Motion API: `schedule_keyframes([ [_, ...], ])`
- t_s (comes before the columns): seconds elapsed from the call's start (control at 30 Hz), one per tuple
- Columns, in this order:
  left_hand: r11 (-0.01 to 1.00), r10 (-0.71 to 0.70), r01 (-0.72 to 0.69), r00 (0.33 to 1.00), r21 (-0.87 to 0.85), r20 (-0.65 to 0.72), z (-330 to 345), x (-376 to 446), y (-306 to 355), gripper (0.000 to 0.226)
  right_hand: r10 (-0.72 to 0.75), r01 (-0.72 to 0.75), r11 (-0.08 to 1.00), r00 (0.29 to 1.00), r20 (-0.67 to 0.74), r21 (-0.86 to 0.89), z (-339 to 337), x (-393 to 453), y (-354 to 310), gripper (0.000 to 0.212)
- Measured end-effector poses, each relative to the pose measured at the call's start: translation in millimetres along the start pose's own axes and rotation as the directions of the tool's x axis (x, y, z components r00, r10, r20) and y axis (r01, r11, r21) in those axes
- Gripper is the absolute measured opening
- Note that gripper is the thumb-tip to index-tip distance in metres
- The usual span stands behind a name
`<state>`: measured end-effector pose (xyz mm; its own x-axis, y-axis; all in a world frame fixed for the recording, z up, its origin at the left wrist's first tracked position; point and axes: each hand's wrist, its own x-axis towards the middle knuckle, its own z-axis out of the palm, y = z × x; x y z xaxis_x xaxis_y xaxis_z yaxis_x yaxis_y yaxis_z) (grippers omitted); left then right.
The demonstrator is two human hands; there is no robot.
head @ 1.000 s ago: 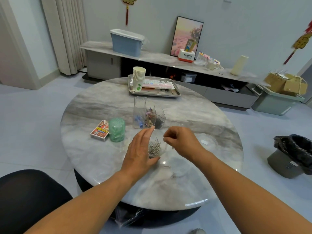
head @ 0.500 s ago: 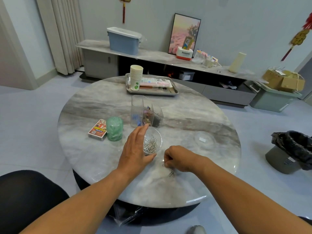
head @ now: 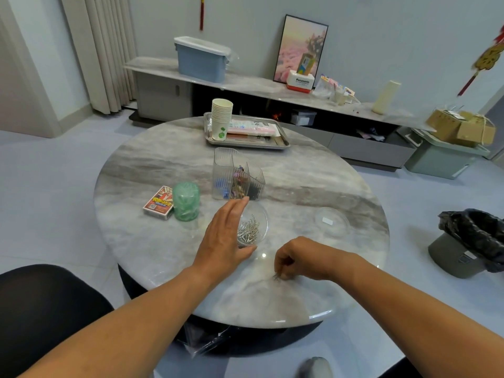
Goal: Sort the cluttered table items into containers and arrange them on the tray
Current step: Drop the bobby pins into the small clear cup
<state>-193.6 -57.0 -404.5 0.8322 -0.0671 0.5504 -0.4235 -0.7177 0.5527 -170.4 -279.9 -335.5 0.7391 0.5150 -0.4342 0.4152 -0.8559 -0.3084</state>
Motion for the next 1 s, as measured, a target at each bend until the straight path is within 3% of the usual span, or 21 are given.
schedule_keyframes([
  [0.17,1.0,0.003,-0.003,1.0,-0.002,0.013,0,-1,1,0.111,-0.025,0.041,0.982,0.996,0.088,-0.185,-1,0,-7,0.009],
  [0.33,1.0,-0.008,0.008,1.0,-0.016,0.023,0,-1,3,0.111,-0.03,0.065,0.931,0.994,0.102,-0.36,4,-3,-15,0.017],
  [0.43,0.999,-0.03,0.03,0.999,-0.033,0.025,0,-1,3,0.111,-0.012,0.031,0.96,0.997,0.07,-0.277,6,-4,-10,0.012],
  [0.53,0.994,-0.078,0.079,0.997,-0.069,0.025,0,-2,1,0.112,0.043,-0.043,0.996,0.999,-0.008,-0.074,4,-6,-2,0.011],
  [0.73,0.988,-0.097,0.1,0.995,-0.115,0.033,1,-3,1,0.112,0.103,-0.024,0.969,0.945,-0.311,0.246,-24,-5,3,0.009],
  [0.87,0.987,-0.071,0.077,0.996,-0.138,0.051,5,-2,6,0.112,0.009,0.022,0.997,0.915,-0.402,0.072,-40,15,-17,0.015],
  [0.93,0.986,-0.056,0.066,0.996,-0.154,0.067,7,-1,7,0.113,-0.012,0.002,1.0,0.917,-0.4,-0.025,-43,24,-26,0.008],
  [1.0,0.982,-0.07,0.084,0.993,-0.168,0.092,8,-1,7,0.114,-0.011,-0.013,0.998,0.923,-0.385,-0.059,-43,29,-29,0.016],
])
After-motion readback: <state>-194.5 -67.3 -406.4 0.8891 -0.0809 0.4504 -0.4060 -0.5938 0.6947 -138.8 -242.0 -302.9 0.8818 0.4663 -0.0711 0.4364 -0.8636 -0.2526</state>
